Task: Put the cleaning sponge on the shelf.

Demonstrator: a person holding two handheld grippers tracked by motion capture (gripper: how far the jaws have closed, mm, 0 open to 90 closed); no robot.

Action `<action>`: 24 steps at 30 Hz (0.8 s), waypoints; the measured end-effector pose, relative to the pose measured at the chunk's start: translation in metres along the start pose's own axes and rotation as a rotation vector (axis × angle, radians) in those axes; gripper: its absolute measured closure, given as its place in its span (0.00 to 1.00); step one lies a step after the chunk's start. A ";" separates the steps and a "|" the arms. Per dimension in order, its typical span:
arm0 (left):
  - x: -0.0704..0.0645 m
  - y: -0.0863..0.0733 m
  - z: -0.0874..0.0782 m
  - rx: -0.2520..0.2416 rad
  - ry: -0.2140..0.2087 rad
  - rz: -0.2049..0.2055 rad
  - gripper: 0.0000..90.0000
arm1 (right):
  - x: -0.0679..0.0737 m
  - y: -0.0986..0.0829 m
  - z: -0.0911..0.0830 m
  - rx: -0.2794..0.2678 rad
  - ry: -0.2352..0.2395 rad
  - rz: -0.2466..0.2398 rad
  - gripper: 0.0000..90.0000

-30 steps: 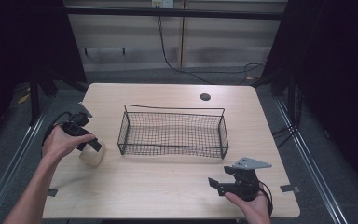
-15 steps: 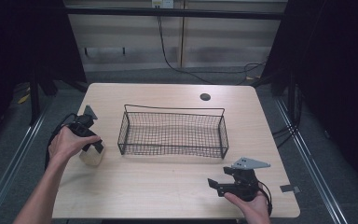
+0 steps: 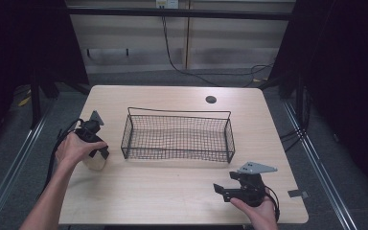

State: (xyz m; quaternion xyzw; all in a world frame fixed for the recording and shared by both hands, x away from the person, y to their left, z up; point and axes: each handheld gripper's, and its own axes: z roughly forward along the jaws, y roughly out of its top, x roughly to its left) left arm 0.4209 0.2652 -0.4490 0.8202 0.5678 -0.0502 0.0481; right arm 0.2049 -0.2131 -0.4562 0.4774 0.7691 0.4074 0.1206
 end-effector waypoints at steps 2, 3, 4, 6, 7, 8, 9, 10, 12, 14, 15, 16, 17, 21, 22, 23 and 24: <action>0.000 0.000 0.000 0.004 0.003 0.001 0.29 | 0.000 0.000 0.000 0.000 0.000 0.000 0.24; -0.001 0.001 0.001 0.006 0.013 0.003 0.29 | 0.000 0.000 0.000 0.002 -0.002 0.004 0.24; -0.001 0.001 0.001 0.006 0.013 0.003 0.29 | 0.000 0.000 0.000 0.002 -0.002 0.004 0.24; -0.001 0.002 0.001 0.013 0.013 0.007 0.29 | -0.001 0.000 0.000 0.004 -0.004 0.005 0.24; -0.001 0.002 0.001 0.012 0.010 0.001 0.29 | -0.001 0.000 0.000 0.005 -0.004 0.005 0.24; -0.001 0.002 0.001 0.011 0.010 -0.002 0.30 | -0.001 0.000 0.000 0.006 -0.004 0.005 0.24; -0.001 0.001 0.001 0.006 0.010 -0.008 0.30 | -0.001 0.000 0.000 0.007 -0.001 0.001 0.24; -0.001 0.001 0.000 0.004 0.024 -0.008 0.30 | -0.001 0.000 0.000 0.007 -0.002 0.004 0.24; 0.000 0.000 0.000 0.004 0.024 -0.023 0.31 | -0.001 -0.001 0.000 0.010 -0.003 0.006 0.24; 0.001 0.000 0.000 0.009 0.017 -0.028 0.31 | -0.001 -0.001 0.001 0.013 -0.004 0.004 0.24; 0.001 0.000 -0.001 0.007 0.016 -0.024 0.31 | 0.000 -0.001 0.001 0.015 -0.004 0.003 0.24; 0.001 0.000 -0.001 0.007 0.016 -0.024 0.31 | 0.000 -0.001 0.001 0.015 -0.004 0.003 0.24; 0.000 -0.001 -0.002 0.014 0.003 -0.015 0.31 | 0.000 -0.001 0.001 0.014 -0.003 -0.001 0.24; -0.001 -0.002 -0.007 -0.002 -0.017 -0.004 0.31 | 0.000 0.000 0.001 0.016 -0.006 0.002 0.24; -0.001 -0.003 -0.009 -0.003 -0.020 0.001 0.31 | 0.000 0.000 0.001 0.017 -0.005 0.001 0.24; -0.001 -0.003 -0.011 -0.006 -0.020 0.006 0.31 | 0.000 0.000 0.001 0.016 -0.005 -0.003 0.24; -0.001 -0.004 -0.013 -0.014 -0.023 0.007 0.31 | 0.000 0.000 0.002 0.018 -0.006 -0.001 0.24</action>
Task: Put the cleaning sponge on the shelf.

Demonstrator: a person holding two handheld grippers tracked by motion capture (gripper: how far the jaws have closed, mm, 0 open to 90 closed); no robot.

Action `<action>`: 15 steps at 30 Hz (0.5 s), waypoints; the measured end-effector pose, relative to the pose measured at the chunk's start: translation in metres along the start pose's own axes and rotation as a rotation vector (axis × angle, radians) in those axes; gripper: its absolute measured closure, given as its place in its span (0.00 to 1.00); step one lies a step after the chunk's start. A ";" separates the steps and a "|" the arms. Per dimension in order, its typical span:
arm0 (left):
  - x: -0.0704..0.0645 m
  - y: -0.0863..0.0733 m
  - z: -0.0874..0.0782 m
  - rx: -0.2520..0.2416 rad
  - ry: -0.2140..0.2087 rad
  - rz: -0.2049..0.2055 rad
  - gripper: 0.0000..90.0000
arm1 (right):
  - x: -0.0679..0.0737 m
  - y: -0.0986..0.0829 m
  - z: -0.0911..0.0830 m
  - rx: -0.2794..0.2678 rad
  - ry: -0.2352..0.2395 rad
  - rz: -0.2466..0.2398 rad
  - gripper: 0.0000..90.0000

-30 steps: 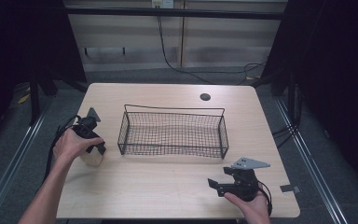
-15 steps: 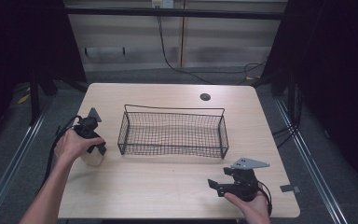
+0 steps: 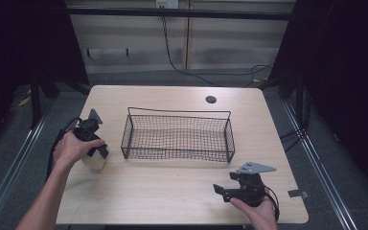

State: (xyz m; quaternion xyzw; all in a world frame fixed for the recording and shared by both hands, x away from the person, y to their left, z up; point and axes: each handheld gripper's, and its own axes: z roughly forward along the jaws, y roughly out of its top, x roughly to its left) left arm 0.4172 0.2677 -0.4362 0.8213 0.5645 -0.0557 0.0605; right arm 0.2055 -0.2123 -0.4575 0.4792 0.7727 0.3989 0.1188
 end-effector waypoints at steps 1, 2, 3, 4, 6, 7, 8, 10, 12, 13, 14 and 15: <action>0.000 -0.001 -0.002 -0.005 -0.001 0.008 0.31 | 0.000 0.000 0.000 0.001 0.001 0.000 0.24; 0.000 -0.001 -0.002 -0.005 -0.001 0.008 0.31 | 0.000 0.000 0.000 0.001 0.001 0.000 0.24; 0.001 -0.004 -0.005 -0.011 -0.015 0.019 0.31 | 0.000 0.000 0.000 -0.001 0.000 0.000 0.24; 0.001 -0.004 -0.005 -0.011 -0.015 0.019 0.31 | 0.000 0.000 0.000 -0.001 0.000 0.000 0.24; 0.001 -0.005 -0.007 -0.018 -0.023 0.028 0.31 | 0.000 0.000 0.000 0.000 -0.001 0.001 0.24; 0.001 -0.006 -0.008 -0.022 -0.034 0.032 0.31 | 0.000 0.000 0.000 0.000 -0.001 0.000 0.24; 0.001 -0.007 -0.009 -0.025 -0.036 0.034 0.31 | 0.000 0.000 0.000 -0.001 -0.001 -0.001 0.24; 0.001 -0.008 -0.010 -0.031 -0.050 0.035 0.31 | 0.000 0.000 0.000 -0.001 -0.002 -0.001 0.24; 0.003 -0.010 -0.012 -0.032 -0.060 0.042 0.31 | 0.000 0.000 -0.001 -0.001 -0.004 0.004 0.24; 0.003 -0.011 -0.014 -0.037 -0.063 0.045 0.31 | 0.000 0.000 -0.001 -0.002 -0.003 0.005 0.24; 0.003 -0.011 -0.014 -0.037 -0.063 0.045 0.31 | 0.000 0.000 -0.001 -0.002 -0.003 0.005 0.24; 0.004 -0.012 -0.015 -0.042 -0.068 0.053 0.31 | 0.000 0.000 -0.001 0.000 -0.003 0.004 0.24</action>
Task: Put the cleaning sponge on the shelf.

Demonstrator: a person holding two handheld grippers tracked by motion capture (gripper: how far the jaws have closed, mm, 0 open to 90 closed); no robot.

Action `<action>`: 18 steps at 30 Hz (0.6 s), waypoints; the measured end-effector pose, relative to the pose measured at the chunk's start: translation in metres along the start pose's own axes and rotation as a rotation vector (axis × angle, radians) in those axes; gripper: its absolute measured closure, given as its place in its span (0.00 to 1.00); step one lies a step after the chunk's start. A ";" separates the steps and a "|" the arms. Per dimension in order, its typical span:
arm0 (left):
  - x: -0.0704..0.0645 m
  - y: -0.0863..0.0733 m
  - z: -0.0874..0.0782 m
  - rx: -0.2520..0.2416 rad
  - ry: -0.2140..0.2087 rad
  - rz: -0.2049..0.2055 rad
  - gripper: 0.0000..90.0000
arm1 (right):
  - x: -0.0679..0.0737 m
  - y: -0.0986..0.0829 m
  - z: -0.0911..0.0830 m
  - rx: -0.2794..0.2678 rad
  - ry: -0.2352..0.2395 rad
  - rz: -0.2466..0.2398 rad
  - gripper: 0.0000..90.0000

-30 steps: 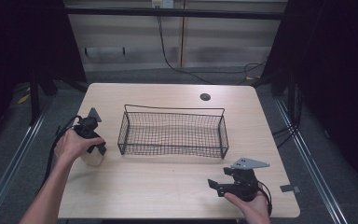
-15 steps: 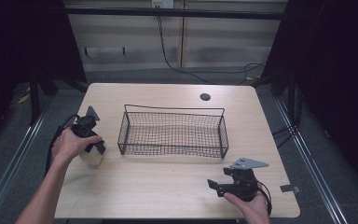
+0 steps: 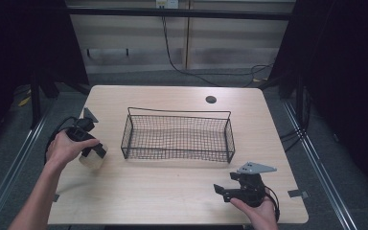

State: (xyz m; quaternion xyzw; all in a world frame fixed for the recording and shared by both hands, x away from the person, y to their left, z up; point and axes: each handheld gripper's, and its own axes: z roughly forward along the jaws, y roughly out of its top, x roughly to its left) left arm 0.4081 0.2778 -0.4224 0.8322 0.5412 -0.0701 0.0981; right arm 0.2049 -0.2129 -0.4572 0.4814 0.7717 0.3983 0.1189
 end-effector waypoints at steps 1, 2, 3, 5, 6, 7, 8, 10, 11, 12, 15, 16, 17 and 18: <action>-0.001 0.000 -0.001 -0.006 0.001 0.002 0.31 | 0.000 0.000 0.000 0.000 0.000 0.000 0.24; -0.001 -0.001 -0.003 -0.017 0.007 0.009 0.31 | 0.000 0.000 0.000 0.000 0.001 0.000 0.24; -0.002 -0.002 -0.006 -0.019 0.009 0.012 0.31 | 0.000 0.000 0.000 0.001 0.001 0.000 0.24; -0.003 -0.004 -0.008 -0.019 0.000 0.022 0.31 | 0.000 0.000 0.001 0.003 0.001 -0.003 0.24; -0.004 -0.005 -0.012 -0.022 -0.007 0.025 0.31 | 0.000 0.001 0.002 0.005 0.002 -0.004 0.24; -0.004 -0.005 -0.012 -0.022 -0.007 0.025 0.31 | 0.000 0.001 0.002 0.005 0.002 -0.004 0.24; -0.003 -0.006 -0.014 -0.026 -0.013 0.024 0.31 | 0.001 0.001 0.002 0.005 0.001 -0.007 0.24; -0.002 -0.007 -0.016 -0.025 -0.020 0.022 0.31 | 0.001 0.001 0.002 0.005 0.002 -0.007 0.24; -0.001 -0.008 -0.017 -0.029 -0.021 0.027 0.31 | 0.001 0.001 0.002 0.007 0.002 -0.007 0.24; 0.002 -0.009 -0.019 -0.038 -0.054 0.028 0.31 | 0.001 0.001 0.002 0.006 0.001 -0.008 0.24; 0.004 -0.012 -0.020 -0.049 -0.069 0.022 0.31 | 0.001 0.001 0.002 0.005 0.002 -0.004 0.24; 0.006 -0.013 -0.022 -0.048 -0.079 0.029 0.31 | 0.001 0.001 0.001 0.006 0.002 -0.006 0.24; 0.007 -0.014 -0.023 -0.057 -0.094 0.027 0.31 | 0.001 0.001 0.001 0.006 0.002 -0.006 0.24; 0.008 -0.015 -0.024 -0.058 -0.098 0.023 0.31 | 0.001 0.001 0.001 0.004 0.003 -0.008 0.24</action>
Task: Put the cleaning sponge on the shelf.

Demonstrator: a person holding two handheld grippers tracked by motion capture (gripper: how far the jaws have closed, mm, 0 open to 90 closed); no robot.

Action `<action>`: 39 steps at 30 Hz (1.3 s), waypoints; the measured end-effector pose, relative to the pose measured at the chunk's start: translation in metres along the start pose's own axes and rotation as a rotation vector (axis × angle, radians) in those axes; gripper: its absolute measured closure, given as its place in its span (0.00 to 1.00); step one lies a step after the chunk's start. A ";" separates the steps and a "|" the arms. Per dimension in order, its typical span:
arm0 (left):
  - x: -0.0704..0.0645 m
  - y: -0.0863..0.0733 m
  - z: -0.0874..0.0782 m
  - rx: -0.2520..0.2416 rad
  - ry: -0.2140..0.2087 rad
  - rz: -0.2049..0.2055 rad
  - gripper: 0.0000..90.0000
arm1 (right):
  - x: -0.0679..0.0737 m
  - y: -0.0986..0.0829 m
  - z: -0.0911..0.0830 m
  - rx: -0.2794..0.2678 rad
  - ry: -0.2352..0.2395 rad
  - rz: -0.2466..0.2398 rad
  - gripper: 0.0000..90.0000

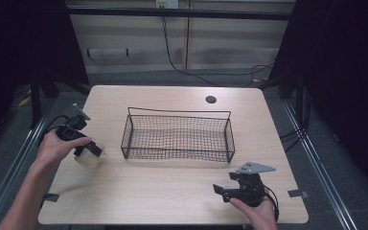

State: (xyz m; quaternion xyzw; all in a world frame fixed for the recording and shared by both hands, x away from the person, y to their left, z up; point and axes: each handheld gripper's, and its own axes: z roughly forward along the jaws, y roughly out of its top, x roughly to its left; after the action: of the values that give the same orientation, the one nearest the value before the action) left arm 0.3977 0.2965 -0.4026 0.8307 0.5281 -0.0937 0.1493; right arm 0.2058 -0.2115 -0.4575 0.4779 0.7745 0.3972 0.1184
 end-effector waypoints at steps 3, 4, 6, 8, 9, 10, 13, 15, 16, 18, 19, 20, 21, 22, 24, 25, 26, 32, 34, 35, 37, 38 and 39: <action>0.001 -0.004 -0.003 -0.004 -0.019 0.008 0.31 | 0.000 0.000 0.000 0.003 -0.003 -0.001 0.24; 0.001 -0.005 -0.003 0.000 -0.022 0.018 0.31 | 0.001 0.000 0.000 0.003 -0.004 -0.001 0.24; 0.001 -0.007 -0.005 -0.001 -0.033 0.024 0.31 | 0.001 0.000 0.000 0.004 -0.004 -0.001 0.24; 0.002 -0.009 -0.008 -0.012 -0.045 0.020 0.31 | 0.001 0.000 0.000 0.004 -0.003 -0.001 0.24; 0.002 -0.010 -0.009 -0.020 -0.047 0.015 0.31 | 0.001 0.000 0.000 0.001 -0.001 -0.005 0.24; 0.003 -0.010 -0.011 -0.020 -0.049 0.017 0.31 | 0.001 0.000 0.000 0.001 -0.001 -0.004 0.24; 0.001 -0.010 -0.013 -0.025 -0.063 0.023 0.31 | 0.001 0.000 0.001 0.004 0.000 -0.002 0.24; -0.003 -0.010 -0.014 -0.035 -0.081 0.038 0.31 | 0.001 0.000 0.001 0.003 0.002 -0.001 0.24; -0.006 -0.008 -0.018 -0.040 -0.076 0.081 0.31 | 0.001 0.000 0.000 -0.003 0.009 -0.005 0.24; -0.009 -0.007 -0.021 -0.051 -0.077 0.083 0.31 | 0.001 0.001 0.000 -0.005 0.009 -0.009 0.24; -0.009 -0.007 -0.021 -0.051 -0.077 0.083 0.31 | 0.001 0.001 0.000 -0.005 0.009 -0.009 0.24; -0.013 -0.007 -0.021 -0.057 -0.079 0.075 0.31 | 0.001 0.001 0.000 -0.005 0.010 -0.005 0.24; -0.013 -0.007 -0.021 -0.057 -0.079 0.075 0.31 | 0.001 0.001 0.000 -0.005 0.010 -0.005 0.24; -0.014 -0.007 -0.022 -0.060 -0.074 0.081 0.31 | 0.002 0.001 0.000 -0.004 0.009 -0.005 0.23; -0.015 -0.007 -0.024 -0.058 -0.075 0.093 0.31 | 0.002 0.001 0.000 -0.005 0.012 -0.009 0.23; -0.016 -0.007 -0.025 -0.050 -0.074 0.100 0.31 | 0.002 0.001 0.000 -0.004 0.012 -0.008 0.23; -0.018 -0.007 -0.026 -0.055 -0.063 0.098 0.31 | 0.001 0.001 0.000 -0.003 0.015 -0.006 0.22; -0.029 -0.007 -0.034 -0.067 -0.036 0.114 0.31 | 0.002 0.001 0.000 -0.008 0.017 -0.009 0.21; -0.033 -0.007 -0.040 -0.074 -0.033 0.127 0.31 | 0.002 0.001 -0.001 -0.010 0.019 -0.008 0.20; -0.033 -0.007 -0.040 -0.074 -0.033 0.127 0.31 | 0.002 0.001 -0.001 -0.010 0.019 -0.008 0.20; -0.039 -0.006 -0.046 -0.091 -0.040 0.122 0.31 | 0.002 0.001 -0.001 -0.010 0.016 -0.006 0.20; -0.039 -0.005 -0.049 -0.088 -0.038 0.133 0.31 | 0.002 0.001 -0.001 -0.009 0.016 -0.007 0.20; -0.041 -0.005 -0.050 -0.086 -0.038 0.135 0.31 | 0.002 0.001 -0.001 -0.008 0.016 -0.008 0.20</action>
State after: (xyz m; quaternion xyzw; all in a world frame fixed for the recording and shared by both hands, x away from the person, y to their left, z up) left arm 0.3762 0.2811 -0.3436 0.8552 0.4716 -0.0764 0.2008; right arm 0.2054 -0.2098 -0.4559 0.4711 0.7756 0.4038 0.1158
